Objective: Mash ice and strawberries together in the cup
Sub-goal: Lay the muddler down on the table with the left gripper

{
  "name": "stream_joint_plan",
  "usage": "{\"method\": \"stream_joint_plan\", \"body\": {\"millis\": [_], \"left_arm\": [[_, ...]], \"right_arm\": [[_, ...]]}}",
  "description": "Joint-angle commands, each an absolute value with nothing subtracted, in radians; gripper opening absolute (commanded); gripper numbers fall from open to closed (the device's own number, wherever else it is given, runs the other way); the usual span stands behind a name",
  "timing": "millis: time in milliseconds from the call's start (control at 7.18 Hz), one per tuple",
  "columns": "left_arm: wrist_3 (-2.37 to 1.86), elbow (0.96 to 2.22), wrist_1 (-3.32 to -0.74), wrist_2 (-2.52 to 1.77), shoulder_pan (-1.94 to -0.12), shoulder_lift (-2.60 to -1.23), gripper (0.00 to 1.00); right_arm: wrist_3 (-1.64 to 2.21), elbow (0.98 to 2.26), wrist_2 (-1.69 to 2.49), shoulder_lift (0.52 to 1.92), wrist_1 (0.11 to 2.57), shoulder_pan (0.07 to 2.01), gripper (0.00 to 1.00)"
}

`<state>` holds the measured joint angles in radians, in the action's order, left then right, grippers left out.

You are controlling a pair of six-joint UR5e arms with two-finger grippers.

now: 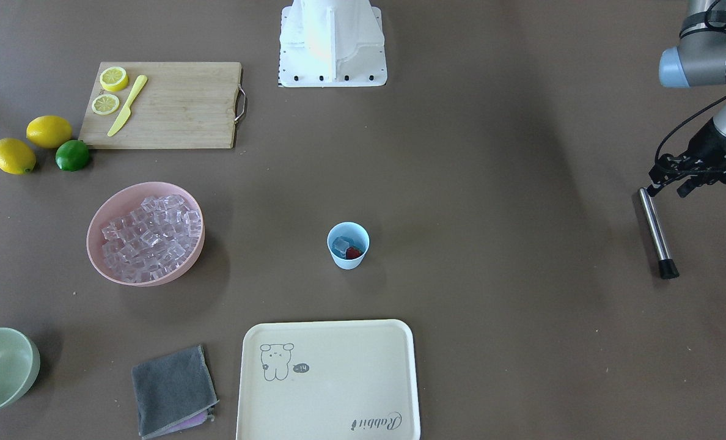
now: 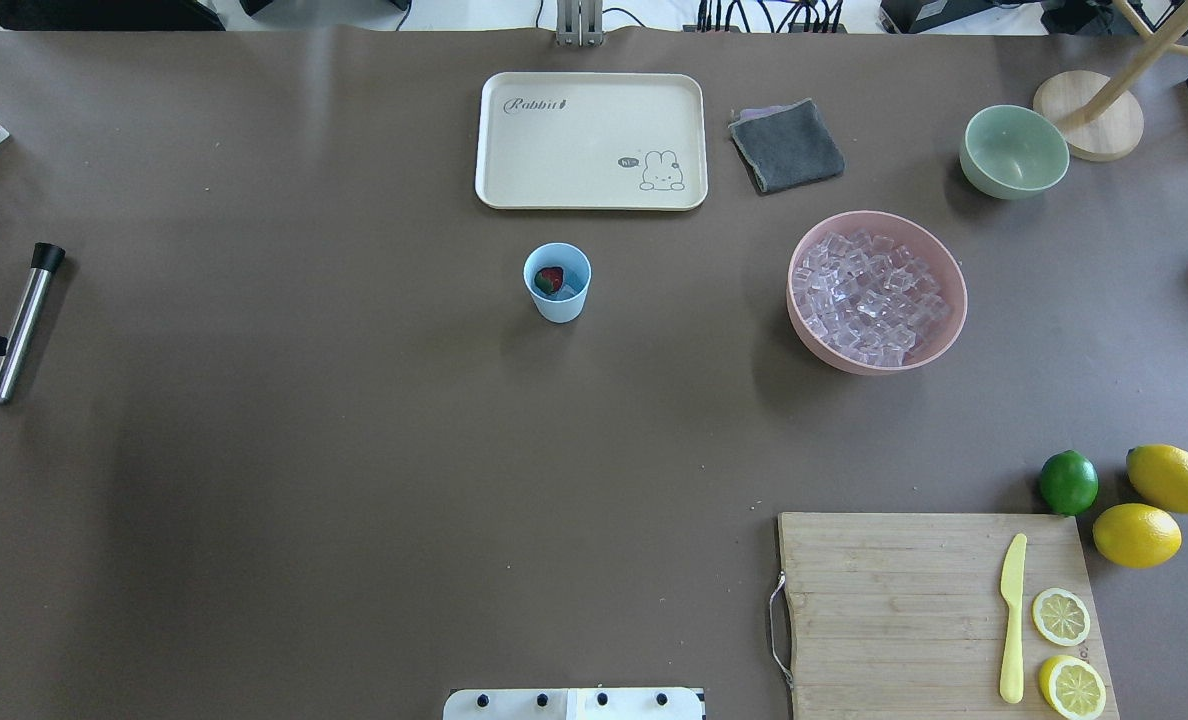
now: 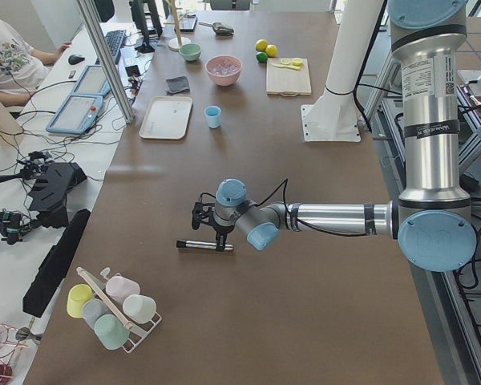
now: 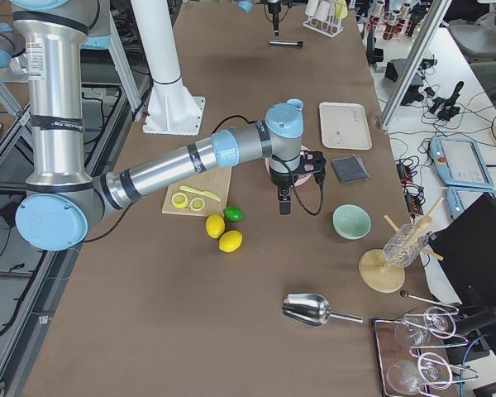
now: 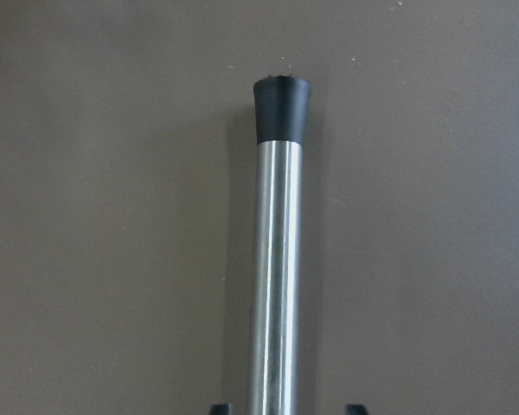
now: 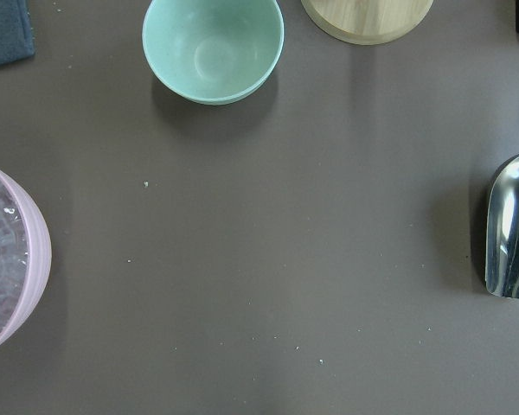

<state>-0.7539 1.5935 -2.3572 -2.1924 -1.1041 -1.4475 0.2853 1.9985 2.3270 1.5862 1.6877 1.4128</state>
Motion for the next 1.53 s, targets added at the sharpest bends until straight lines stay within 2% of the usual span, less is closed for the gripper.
{"method": "stream_joint_plan", "body": {"millis": [0,418,696,1114,1253,1392], "left_arm": [[-0.747,1.631,-2.274,-2.306,-1.196,-1.513,0.98],[-0.712,1.678,-1.906,-2.365,-1.327,-1.777,0.98],[-0.446,1.579,-1.690,-2.358,-1.449,-1.923,0.98],[-0.204,1.354,-1.681,-2.364,-1.496,-1.978,0.98],[-0.181,1.327,-1.672,-2.370,-1.531,-1.994,0.98],[-0.178,1.356,-1.602,-2.422,-1.575,-2.026,0.98]], "right_arm": [[0.285,1.994,2.327,1.583,1.689,1.413,0.97],[0.279,1.990,2.327,1.580,1.689,1.408,0.97],[0.278,1.991,2.327,1.582,1.689,1.407,0.97],[0.276,1.997,2.329,1.585,1.689,1.404,0.97],[0.276,1.997,2.330,1.580,1.689,1.402,0.97],[0.276,1.997,2.335,1.578,1.689,1.398,0.97]]}}
